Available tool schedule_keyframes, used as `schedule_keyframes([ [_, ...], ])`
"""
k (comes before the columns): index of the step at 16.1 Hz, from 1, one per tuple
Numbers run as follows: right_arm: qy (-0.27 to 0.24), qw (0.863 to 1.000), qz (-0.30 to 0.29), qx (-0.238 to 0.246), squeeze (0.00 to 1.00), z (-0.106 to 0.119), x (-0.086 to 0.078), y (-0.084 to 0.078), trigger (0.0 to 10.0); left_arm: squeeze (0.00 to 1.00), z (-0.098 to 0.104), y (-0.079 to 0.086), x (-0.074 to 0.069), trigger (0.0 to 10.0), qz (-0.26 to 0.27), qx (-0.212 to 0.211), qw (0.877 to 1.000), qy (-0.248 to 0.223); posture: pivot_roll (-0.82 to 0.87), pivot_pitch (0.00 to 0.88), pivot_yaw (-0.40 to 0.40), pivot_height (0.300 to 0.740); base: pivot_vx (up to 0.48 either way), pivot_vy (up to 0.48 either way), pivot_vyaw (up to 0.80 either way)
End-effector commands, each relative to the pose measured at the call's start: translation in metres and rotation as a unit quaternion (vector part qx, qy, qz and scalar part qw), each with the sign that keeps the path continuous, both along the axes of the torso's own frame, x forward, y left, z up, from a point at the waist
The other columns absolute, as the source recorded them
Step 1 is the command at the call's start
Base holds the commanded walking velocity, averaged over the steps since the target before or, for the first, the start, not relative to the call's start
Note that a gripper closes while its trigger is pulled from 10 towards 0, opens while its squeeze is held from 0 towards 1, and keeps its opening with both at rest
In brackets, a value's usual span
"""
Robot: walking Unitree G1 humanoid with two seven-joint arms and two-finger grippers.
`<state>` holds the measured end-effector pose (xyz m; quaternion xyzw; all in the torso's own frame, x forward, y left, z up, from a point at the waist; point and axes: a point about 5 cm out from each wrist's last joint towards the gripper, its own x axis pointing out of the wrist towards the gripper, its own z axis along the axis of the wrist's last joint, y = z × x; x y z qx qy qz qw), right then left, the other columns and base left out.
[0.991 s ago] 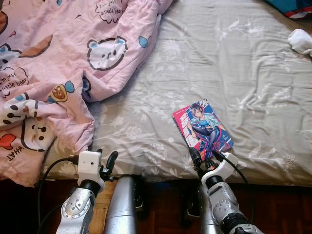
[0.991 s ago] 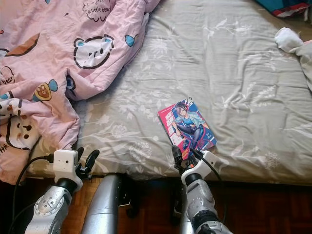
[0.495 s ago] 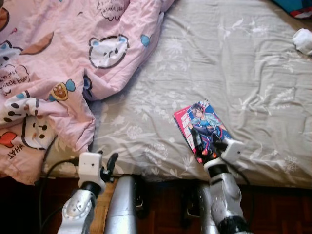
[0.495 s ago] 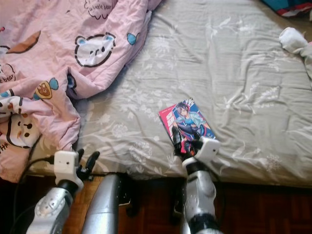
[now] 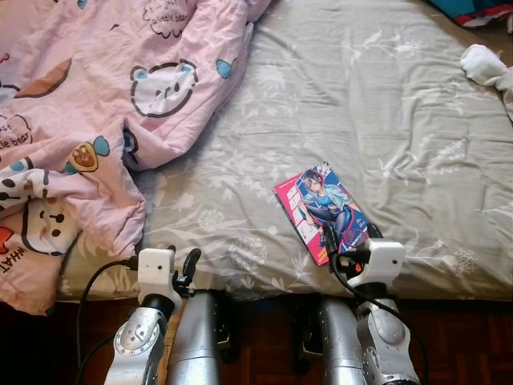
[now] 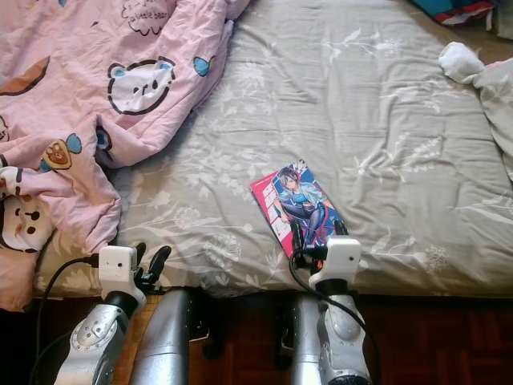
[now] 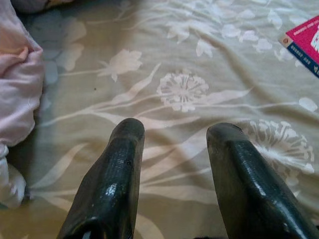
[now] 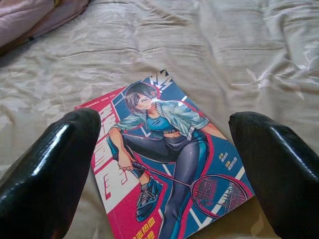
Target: Clean up the room
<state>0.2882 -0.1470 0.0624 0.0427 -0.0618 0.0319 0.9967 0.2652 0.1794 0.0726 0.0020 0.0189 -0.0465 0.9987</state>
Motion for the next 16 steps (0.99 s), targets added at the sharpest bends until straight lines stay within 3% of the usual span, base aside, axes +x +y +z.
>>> schedule_keyframes([
  [1, 0.037, 0.999, -0.002, -0.006, 0.0, -0.014, -0.008, 0.001, 10.0, 0.0, -0.014, 0.004, -0.009, 10.0, 0.012, -0.008, 1.0, 0.027, 0.12, 0.43, 0.005, 0.637, 0.0, 0.0, 0.0],
  [5, 0.069, 0.998, -0.009, 0.001, 0.0, -0.023, -0.011, 0.003, 10.0, 0.0, -0.016, 0.005, -0.01, 10.0, 0.013, -0.005, 1.0, 0.026, 0.12, 0.434, 0.004, 0.592, 0.0, 0.0, 0.0],
  [11, 0.084, 0.996, -0.008, 0.019, 0.0, -0.028, -0.011, 0.004, 10.0, 0.0, -0.009, 0.007, -0.005, 10.0, 0.019, -0.009, 1.0, 0.013, 0.13, 0.44, 0.006, 0.587, 0.0, 0.0, 0.0],
  [14, 0.114, 0.988, 0.001, 0.099, 0.0, -0.027, 0.006, 0.009, 10.0, 0.0, 0.002, 0.003, 0.001, 10.0, 0.013, -0.013, 1.0, -0.006, 0.14, 0.448, 0.009, 0.587, 0.0, 0.0, 0.0],
  [15, 0.114, 0.988, 0.001, 0.099, 0.0, -0.027, 0.006, 0.009, 10.0, 0.0, 0.002, 0.003, 0.001, 10.0, 0.013, -0.013, 1.0, -0.006, 0.14, 0.448, 0.009, 0.587, 0.0, 0.0, 0.0],
  [16, 0.129, 0.977, 0.017, 0.166, 0.0, -0.023, 0.018, 0.016, 10.0, 0.0, 0.005, 0.002, 0.001, 10.0, 0.011, -0.013, 1.0, -0.01, 0.15, 0.454, 0.012, 0.587, 0.0, 0.0, 0.0],
])
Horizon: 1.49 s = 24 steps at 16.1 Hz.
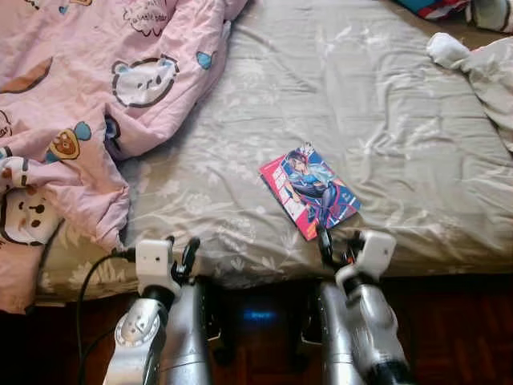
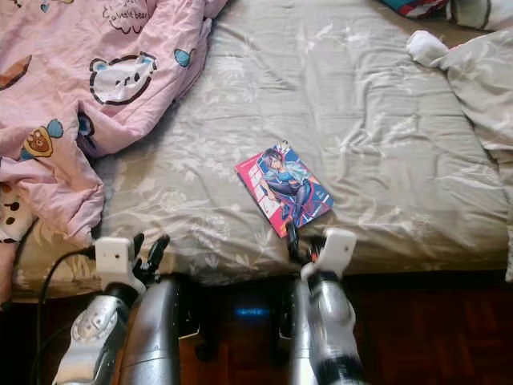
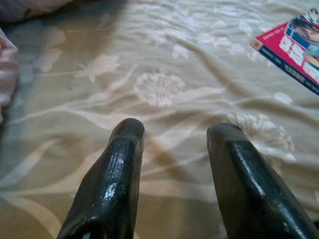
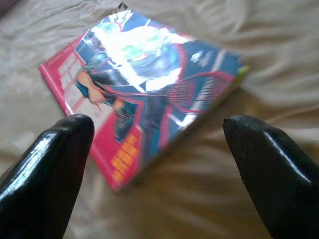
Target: Clean up the room
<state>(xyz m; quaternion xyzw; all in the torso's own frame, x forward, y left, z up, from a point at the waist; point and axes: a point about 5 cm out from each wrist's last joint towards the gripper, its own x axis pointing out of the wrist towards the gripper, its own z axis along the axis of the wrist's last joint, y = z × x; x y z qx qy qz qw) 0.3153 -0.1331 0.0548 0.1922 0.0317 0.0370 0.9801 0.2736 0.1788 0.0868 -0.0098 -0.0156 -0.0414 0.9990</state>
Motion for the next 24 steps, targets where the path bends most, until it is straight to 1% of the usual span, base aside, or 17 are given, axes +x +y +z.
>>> schedule_keyframes([
  [1, 0.045, 0.998, 0.009, 0.049, 0.0, -0.015, -0.005, 0.005, 10.0, 0.0, -0.009, 0.003, -0.008, 10.0, 0.005, 0.001, 1.0, 0.023, 0.15, 0.457, 0.013, 0.587, 0.0, 0.0, 0.0],
  [3, 0.074, 0.992, 0.016, 0.1, 0.0, -0.017, 0.002, 0.01, 10.0, 0.0, -0.009, 0.004, -0.009, 10.0, 0.005, 0.004, 1.0, 0.022, 0.16, 0.464, 0.015, 0.587, 0.0, 0.0, 0.0],
  [4, 0.086, 0.989, 0.022, 0.12, 0.0, -0.018, 0.005, 0.012, 10.0, 0.0, -0.009, 0.005, -0.011, 10.0, 0.005, 0.007, 1.0, 0.023, 0.17, 0.468, 0.016, 0.587, 0.0, 0.0, 0.0],
  [5, 0.092, 0.987, 0.016, 0.13, 0.0, -0.018, 0.006, 0.011, 10.0, 0.0, -0.009, 0.006, -0.012, 10.0, 0.006, 0.008, 1.0, 0.024, 0.18, 0.477, 0.018, 0.587, 0.0, 0.0, 0.0],
  [7, 0.095, 0.984, -0.003, 0.15, 0.0, -0.018, 0.009, 0.006, 10.0, 0.0, -0.009, 0.009, -0.016, 10.0, 0.009, 0.012, 1.0, 0.027, 0.19, 0.484, 0.02, 0.587, 0.0, 0.0, 0.0],
  [9, 0.079, 0.981, -0.038, 0.171, 0.0, -0.017, 0.008, -0.005, 10.0, 0.0, -0.011, 0.014, -0.021, 10.0, 0.014, 0.017, 0.999, 0.035, 0.19, 0.492, 0.022, 0.587, 0.0, 0.0, 0.0],
  [10, 0.074, 0.981, -0.041, 0.177, 0.0, -0.018, 0.007, -0.006, 10.0, 0.0, -0.011, 0.014, -0.021, 10.0, 0.014, 0.017, 0.999, 0.035, 0.19, 0.492, 0.022, 0.587, 0.0, 0.0, 0.0],
  [14, 0.048, 0.978, -0.065, 0.192, 0.0, -0.024, -0.003, -0.014, 10.0, 0.0, -0.01, 0.013, -0.022, 10.0, 0.014, 0.017, 0.999, 0.037, 0.18, 0.494, 0.02, 0.587, 0.0, 0.0, 0.0],
  [15, 0.053, 0.978, -0.066, 0.19, 0.0, -0.026, -0.005, -0.015, 10.0, 0.0, -0.011, 0.013, -0.022, 10.0, 0.014, 0.018, 0.999, 0.037, 0.18, 0.494, 0.02, 0.587, 0.0, 0.0, 0.0],
  [17, 0.079, 0.977, -0.068, 0.187, 0.0, -0.037, -0.013, -0.016, 10.0, 0.0, -0.011, 0.012, -0.022, 10.0, 0.013, 0.018, 0.999, 0.04, 0.18, 0.496, 0.021, 0.587, 0.0, 0.0, 0.0],
  [18, 0.084, 0.976, -0.068, 0.187, 0.0, -0.039, -0.014, -0.015, 10.0, 0.0, -0.011, 0.012, -0.022, 10.0, 0.013, 0.018, 0.999, 0.04, 0.18, 0.496, 0.021, 0.587, 0.0, 0.0, 0.0],
  [20, 0.078, 0.978, -0.064, 0.185, 0.0, -0.036, -0.011, -0.014, 10.0, 0.0, -0.011, 0.012, -0.023, 10.0, 0.013, 0.018, 0.999, 0.04, 0.19, 0.498, 0.022, 0.587, 0.0, 0.0, 0.0],
  [22, 0.042, 0.979, -0.057, 0.193, 0.0, -0.023, -0.002, -0.013, 10.0, 0.0, -0.01, 0.013, -0.022, 10.0, 0.015, 0.019, 0.999, 0.039, 0.19, 0.498, 0.022, 0.587, 0.0, 0.0, 0.0],
  [23, 0.036, 0.979, -0.057, 0.193, 0.0, -0.021, -0.001, -0.013, 10.0, 0.0, -0.01, 0.013, -0.022, 10.0, 0.015, 0.019, 0.999, 0.039, 0.19, 0.498, 0.022, 0.587, 0.0, 0.0, 0.0],
  [24, 0.011, 0.978, -0.06, 0.2, 0.0, -0.013, 0.003, -0.014, 10.0, 0.0, -0.009, 0.013, -0.022, 10.0, 0.015, 0.018, 0.999, 0.038, 0.19, 0.494, 0.021, 0.587, 0.0, 0.0, 0.0],
])
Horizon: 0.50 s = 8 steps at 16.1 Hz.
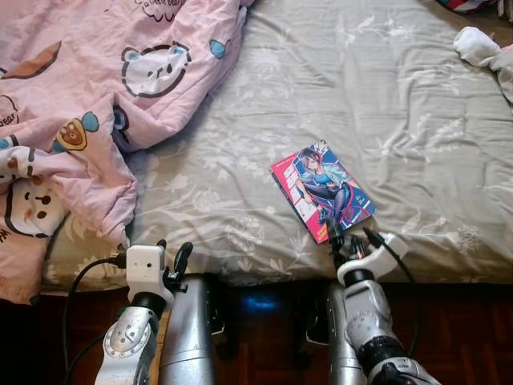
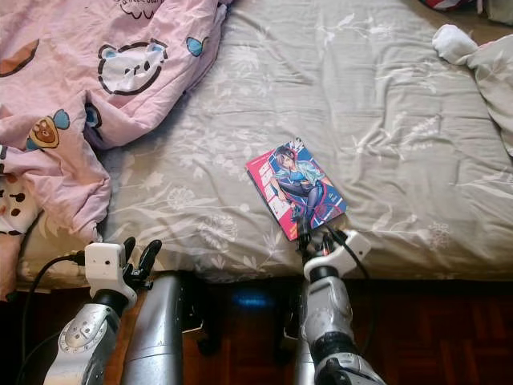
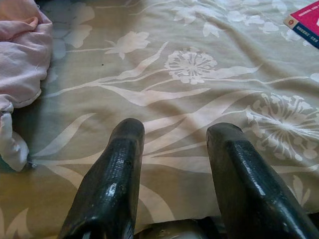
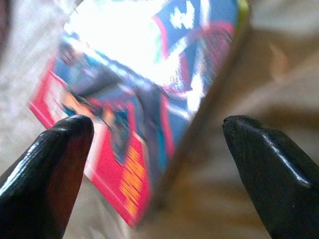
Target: Clean up the room
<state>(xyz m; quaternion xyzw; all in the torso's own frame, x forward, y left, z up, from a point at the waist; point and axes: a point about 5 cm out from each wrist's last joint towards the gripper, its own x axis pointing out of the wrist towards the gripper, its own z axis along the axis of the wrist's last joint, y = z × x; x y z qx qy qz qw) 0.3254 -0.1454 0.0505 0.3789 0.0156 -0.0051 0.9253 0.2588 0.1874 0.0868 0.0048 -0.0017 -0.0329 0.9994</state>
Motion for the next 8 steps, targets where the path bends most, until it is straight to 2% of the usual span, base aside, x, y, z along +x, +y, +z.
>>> schedule_keyframes([
  [1, -0.009, 1.0, -0.016, 0.011, 0.0, -0.001, -0.004, -0.003, 10.0, 0.0, -0.009, 0.005, -0.007, 10.0, 0.007, 0.002, 1.0, 0.024, 0.18, 0.493, 0.02, 0.587, 0.0, 0.0, 0.0],
  [2, -0.034, 0.999, -0.023, 0.014, 0.0, 0.008, -0.001, -0.004, 10.0, 0.0, -0.009, 0.005, -0.007, 10.0, 0.007, 0.002, 1.0, 0.024, 0.18, 0.493, 0.02, 0.587, 0.0, 0.0, 0.0],
  [4, -0.045, 0.999, -0.025, 0.017, 0.0, 0.011, -0.001, -0.004, 10.0, 0.0, -0.009, 0.004, -0.006, 10.0, 0.006, 0.001, 1.0, 0.025, 0.18, 0.492, 0.019, 0.587, 0.0, 0.0, 0.0],
  [8, -0.003, 1.0, -0.019, 0.016, 0.0, -0.002, -0.002, -0.003, 10.0, 0.0, -0.009, 0.003, -0.008, 10.0, 0.003, 0.001, 1.0, 0.026, 0.19, 0.5, 0.024, 0.587, 0.0, 0.0, 0.0],
])
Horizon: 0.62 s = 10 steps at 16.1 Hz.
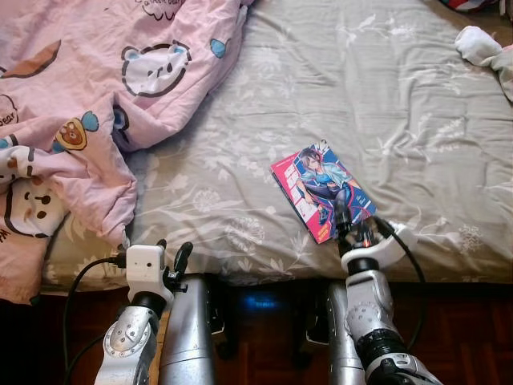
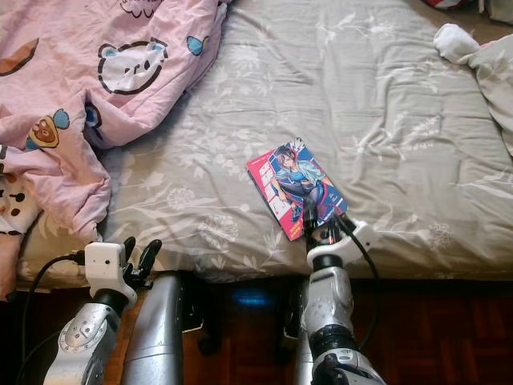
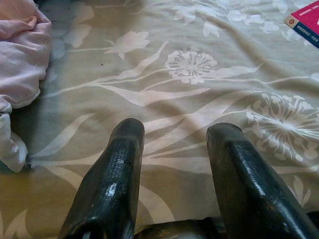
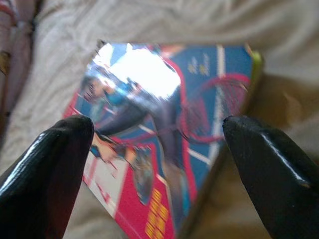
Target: Clean up the room
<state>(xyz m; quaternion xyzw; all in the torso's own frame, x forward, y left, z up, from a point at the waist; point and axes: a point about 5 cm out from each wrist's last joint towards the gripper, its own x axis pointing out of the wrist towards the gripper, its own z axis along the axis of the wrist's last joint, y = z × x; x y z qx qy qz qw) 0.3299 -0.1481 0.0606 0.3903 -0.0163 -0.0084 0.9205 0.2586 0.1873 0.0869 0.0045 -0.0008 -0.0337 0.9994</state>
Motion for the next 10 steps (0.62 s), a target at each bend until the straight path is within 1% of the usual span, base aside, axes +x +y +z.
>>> schedule_keyframes([
  [1, 0.031, 0.999, 0.0, 0.011, 0.0, -0.0124, -0.0058, 0.002, 10.0, 0.0, -0.0092, 0.0036, -0.0083, 10.0, 0.004, 0.002, 1.0, 0.025, 0.19, 0.5, 0.024, 0.587, 0.0, 0.0, 0.0],
  [2, 0.045, 0.999, 0.004, 0.021, 0.0, -0.0145, -0.0046, 0.004, 10.0, 0.0, -0.0087, 0.0059, -0.0089, 10.0, 0.005, 0.005, 1.0, 0.026, 0.2, 0.506, 0.027, 0.587, 0.0, 0.0, 0.0],
  [6, 0.069, 0.997, 0.003, 0.034, 0.0, -0.0193, -0.0038, 0.0042, 10.0, 0.0, -0.0077, 0.0105, -0.013, 10.0, 0.007, 0.01, 1.0, 0.028, 0.22, 0.514, 0.038, 0.587, 0.0, 0.0, 0.0],
  [10, 0.072, 0.996, -0.014, 0.043, 0.0, -0.0203, -0.0042, -0.0007, 10.0, 0.0, -0.0076, 0.0119, -0.0132, 10.0, 0.006, 0.014, 0.999, 0.031, 0.22, 0.517, 0.046, 0.587, 0.0, 0.0, 0.0],
])
